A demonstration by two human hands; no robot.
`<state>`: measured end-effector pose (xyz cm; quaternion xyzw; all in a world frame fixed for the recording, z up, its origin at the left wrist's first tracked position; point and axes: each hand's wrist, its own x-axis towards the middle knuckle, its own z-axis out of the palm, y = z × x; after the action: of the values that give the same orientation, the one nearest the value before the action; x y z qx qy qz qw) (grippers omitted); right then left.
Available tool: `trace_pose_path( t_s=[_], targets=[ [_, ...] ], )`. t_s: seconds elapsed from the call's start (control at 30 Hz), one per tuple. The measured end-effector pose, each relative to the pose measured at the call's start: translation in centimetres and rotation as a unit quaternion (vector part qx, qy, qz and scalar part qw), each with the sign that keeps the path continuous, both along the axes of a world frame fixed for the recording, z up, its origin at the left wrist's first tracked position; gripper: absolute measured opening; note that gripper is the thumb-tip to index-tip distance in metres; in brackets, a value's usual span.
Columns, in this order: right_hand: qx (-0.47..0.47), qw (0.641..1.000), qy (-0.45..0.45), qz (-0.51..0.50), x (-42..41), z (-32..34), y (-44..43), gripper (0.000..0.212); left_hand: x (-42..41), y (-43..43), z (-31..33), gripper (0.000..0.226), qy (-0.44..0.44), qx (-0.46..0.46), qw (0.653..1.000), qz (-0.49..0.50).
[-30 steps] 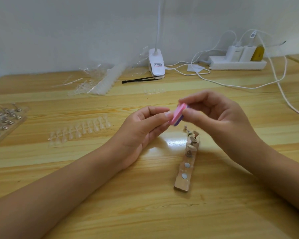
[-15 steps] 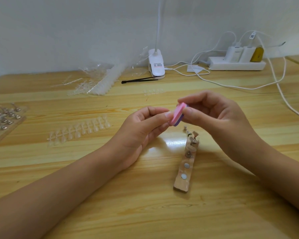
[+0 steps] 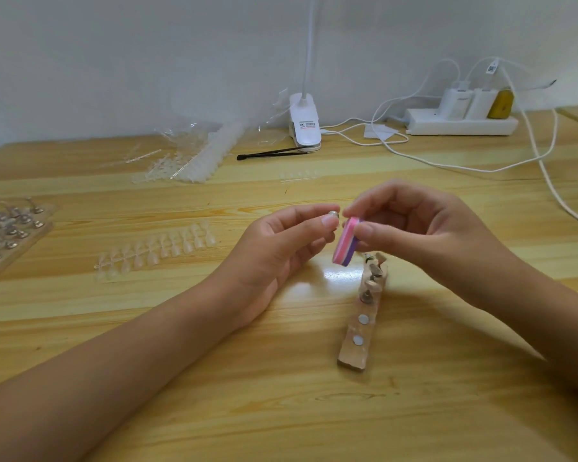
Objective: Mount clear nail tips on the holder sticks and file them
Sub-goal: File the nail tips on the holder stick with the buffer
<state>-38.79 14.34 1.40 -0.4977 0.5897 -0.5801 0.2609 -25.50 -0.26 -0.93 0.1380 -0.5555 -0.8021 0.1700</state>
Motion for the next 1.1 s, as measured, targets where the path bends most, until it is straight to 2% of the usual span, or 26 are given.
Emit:
trace_pose_path(
  t_s=[0.13,0.23,0.4,0.53,0.63,0.77,0.9,1.1],
  targets=[
    [-0.03,0.999,-0.024,-0.033,-0.1,0.0,-0.1,0.023,0.1,0.1,0.0,0.022,0.01,-0.008,1.0,-0.023],
    [-0.003,1.0,-0.009,-0.005,0.2,-0.1,0.0,0.024,0.1,0.2,0.1,0.015,0.01,-0.011,0.999,-0.03],
    [-0.039,0.998,-0.017,-0.043,0.0,0.2,0.0,0.024,0.0,0.1,0.0,0.016,-0.003,-0.019,0.999,-0.026],
    [0.014,1.0,0.018,0.006,0.2,0.3,0.2,0.027,0.0,0.2,0.0,0.014,0.005,-0.019,0.999,-0.03],
    [-0.036,0.998,-0.01,-0.042,0.1,0.3,0.0,0.026,0.0,0.1,0.0,0.017,0.002,-0.026,0.999,-0.029],
    [-0.006,1.0,0.0,-0.014,0.1,0.2,0.0,0.025,0.0,0.3,0.0,0.018,-0.002,-0.028,0.999,-0.027],
    [-0.059,0.997,-0.028,-0.041,-0.2,0.4,0.1,0.022,0.0,0.2,0.1,0.022,-0.018,-0.035,0.999,-0.023],
    [-0.018,1.0,-0.022,-0.006,-0.9,1.1,0.5,0.027,0.0,0.3,0.2,0.021,-0.034,-0.049,0.998,-0.029]
  ],
)
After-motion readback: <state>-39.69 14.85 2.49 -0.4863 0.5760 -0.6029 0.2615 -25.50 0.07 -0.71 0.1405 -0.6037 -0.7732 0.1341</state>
